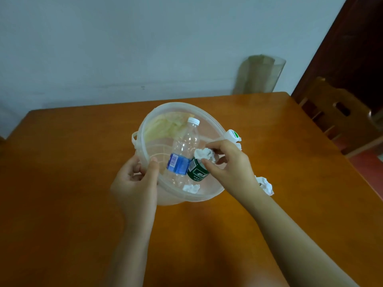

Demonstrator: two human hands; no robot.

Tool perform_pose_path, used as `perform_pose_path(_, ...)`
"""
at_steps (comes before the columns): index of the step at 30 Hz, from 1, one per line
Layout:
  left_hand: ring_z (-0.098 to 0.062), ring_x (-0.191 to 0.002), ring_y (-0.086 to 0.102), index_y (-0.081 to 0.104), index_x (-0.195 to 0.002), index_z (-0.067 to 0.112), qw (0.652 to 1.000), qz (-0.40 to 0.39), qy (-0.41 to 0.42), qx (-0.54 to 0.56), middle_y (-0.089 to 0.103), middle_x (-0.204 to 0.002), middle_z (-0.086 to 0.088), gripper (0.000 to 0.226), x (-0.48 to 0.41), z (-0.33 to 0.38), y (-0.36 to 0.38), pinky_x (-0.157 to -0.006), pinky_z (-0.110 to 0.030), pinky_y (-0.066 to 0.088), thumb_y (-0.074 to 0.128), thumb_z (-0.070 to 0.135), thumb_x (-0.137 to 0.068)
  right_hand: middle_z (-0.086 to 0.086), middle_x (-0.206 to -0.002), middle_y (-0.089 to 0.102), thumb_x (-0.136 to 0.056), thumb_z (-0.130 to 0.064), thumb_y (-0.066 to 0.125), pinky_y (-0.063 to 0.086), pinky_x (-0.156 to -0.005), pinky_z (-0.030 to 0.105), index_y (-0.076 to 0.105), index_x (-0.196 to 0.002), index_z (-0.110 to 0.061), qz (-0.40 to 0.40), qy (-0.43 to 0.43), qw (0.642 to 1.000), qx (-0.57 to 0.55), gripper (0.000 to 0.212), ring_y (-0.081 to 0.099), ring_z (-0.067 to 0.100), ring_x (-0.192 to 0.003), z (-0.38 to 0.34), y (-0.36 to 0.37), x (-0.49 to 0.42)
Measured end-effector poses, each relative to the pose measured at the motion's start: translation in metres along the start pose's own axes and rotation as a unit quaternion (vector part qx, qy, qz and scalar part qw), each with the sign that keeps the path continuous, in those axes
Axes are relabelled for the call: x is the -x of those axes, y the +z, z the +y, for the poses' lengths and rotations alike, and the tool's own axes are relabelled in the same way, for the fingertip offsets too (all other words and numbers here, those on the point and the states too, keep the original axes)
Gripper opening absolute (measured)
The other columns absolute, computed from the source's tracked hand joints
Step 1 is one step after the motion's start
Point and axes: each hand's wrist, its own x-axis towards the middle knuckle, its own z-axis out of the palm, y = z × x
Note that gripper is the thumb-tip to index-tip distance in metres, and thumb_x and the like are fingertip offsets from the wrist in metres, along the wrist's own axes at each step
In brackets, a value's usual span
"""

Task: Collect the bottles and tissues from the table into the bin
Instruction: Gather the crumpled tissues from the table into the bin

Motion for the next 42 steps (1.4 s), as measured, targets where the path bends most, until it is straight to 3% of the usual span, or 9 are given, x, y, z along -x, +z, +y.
perform_pose_path(4, -0.006, -0.055, 0.063, 0.070, -0.089, 0.036, 1.000, 0.009, -0.020, 0.004, 0.067, -0.068, 0.009, 0.018, 0.003, -0.001, -0.003, -0.050, -0.035, 0.057, 0.072, 0.034, -0.071, -0.004, -0.094, 0.058, -0.078, -0.016, 0.066, 0.048, -0.074, 0.018, 0.059, -0.107, -0.014, -0.024, -0.013, 0.999, 0.018, 0.030, 0.053, 0.008, -0.082, -0.010, 0.012, -0.005)
perform_pose_path(11, -0.006, -0.057, 0.065, 0.065, -0.076, 0.052, 1.000, 0.010, -0.012, -0.003, 0.067, -0.068, 0.018, 0.015, 0.005, 0.003, -0.005, -0.047, -0.029, 0.057, 0.070, 0.040, -0.069, -0.003, -0.119, 0.059, -0.080, -0.023, 0.065, 0.040, -0.089, 0.019, 0.053, -0.120, -0.018, -0.071, -0.029, 0.996, 0.037, 0.042, 0.051, 0.008, -0.108, -0.010, 0.015, -0.002)
perform_pose_path(14, -0.006, -0.054, 0.063, 0.064, -0.073, 0.053, 1.000, 0.008, -0.002, -0.017, 0.065, -0.065, 0.017, 0.013, 0.006, 0.005, -0.004, -0.046, -0.035, 0.057, 0.068, 0.042, -0.069, -0.005, -0.117, 0.060, -0.079, -0.025, 0.065, 0.040, -0.088, 0.019, 0.055, -0.119, -0.021, -0.056, -0.028, 0.998, 0.030, 0.042, 0.052, 0.007, -0.107, -0.006, 0.010, 0.003)
perform_pose_path(17, -0.005, -0.050, 0.058, 0.063, -0.071, 0.052, 0.999, 0.009, 0.011, -0.031, 0.063, -0.063, 0.012, 0.014, 0.006, 0.007, -0.002, -0.047, -0.041, 0.055, 0.068, 0.038, -0.071, -0.013, -0.109, 0.059, -0.078, -0.027, 0.064, 0.040, -0.082, 0.010, 0.057, -0.115, -0.023, -0.030, -0.027, 0.999, 0.025, 0.038, 0.050, -0.003, -0.100, 0.000, 0.002, 0.007)
perform_pose_path(22, -0.001, -0.049, 0.057, 0.061, -0.067, 0.055, 0.999, 0.010, 0.023, -0.043, 0.061, -0.058, 0.020, 0.027, 0.004, 0.010, 0.007, -0.045, -0.027, 0.053, 0.068, 0.030, -0.074, -0.021, -0.101, 0.055, -0.078, -0.027, 0.065, 0.038, -0.074, 0.000, 0.058, -0.111, -0.025, 0.012, -0.009, 0.999, 0.050, 0.034, 0.047, -0.016, -0.092, 0.030, -0.017, 0.013)
perform_pose_path(26, -0.003, -0.049, 0.055, 0.060, -0.065, 0.054, 0.998, 0.019, 0.022, -0.061, 0.058, -0.056, 0.019, 0.027, 0.002, 0.010, 0.015, -0.048, -0.036, 0.055, 0.068, 0.030, -0.075, -0.017, -0.100, 0.053, -0.077, -0.025, 0.067, 0.035, -0.073, 0.005, 0.058, -0.113, -0.022, 0.031, 0.037, 0.995, 0.091, 0.037, 0.049, -0.004, -0.092, 0.072, -0.033, 0.019)
perform_pose_path(31, -0.008, -0.053, 0.058, 0.061, -0.064, 0.051, 0.996, 0.030, 0.017, -0.081, 0.060, -0.057, 0.015, 0.023, 0.000, 0.008, 0.029, -0.053, -0.047, 0.056, 0.067, 0.031, -0.073, 0.002, -0.113, 0.060, -0.079, -0.025, 0.067, 0.043, -0.074, 0.024, 0.056, -0.116, -0.016, 0.043, 0.163, 0.978, 0.124, 0.039, 0.053, 0.012, -0.097, 0.138, -0.050, 0.026)
perform_pose_path(38, 0.002, -0.052, 0.059, 0.061, -0.069, 0.059, 0.994, 0.043, 0.016, -0.095, 0.061, -0.060, 0.030, 0.023, -0.001, 0.002, 0.050, -0.052, -0.036, 0.057, 0.066, 0.036, -0.072, 0.011, -0.123, 0.055, -0.081, -0.025, 0.065, 0.042, -0.080, 0.033, 0.052, -0.122, -0.012, 0.027, 0.242, 0.962, 0.123, 0.045, 0.051, 0.025, -0.111, 0.206, -0.056, 0.023)
perform_pose_path(42, 0.003, -0.054, 0.062, 0.065, -0.076, 0.050, 0.993, 0.048, 0.029, -0.105, 0.065, -0.065, 0.028, 0.014, -0.001, -0.004, 0.061, -0.049, -0.030, 0.056, 0.067, 0.037, -0.073, 0.017, -0.119, 0.052, -0.079, -0.021, 0.066, 0.038, -0.072, 0.032, 0.053, -0.118, -0.008, -0.002, 0.272, 0.952, 0.143, 0.044, 0.050, 0.030, -0.107, 0.235, -0.050, 0.024)
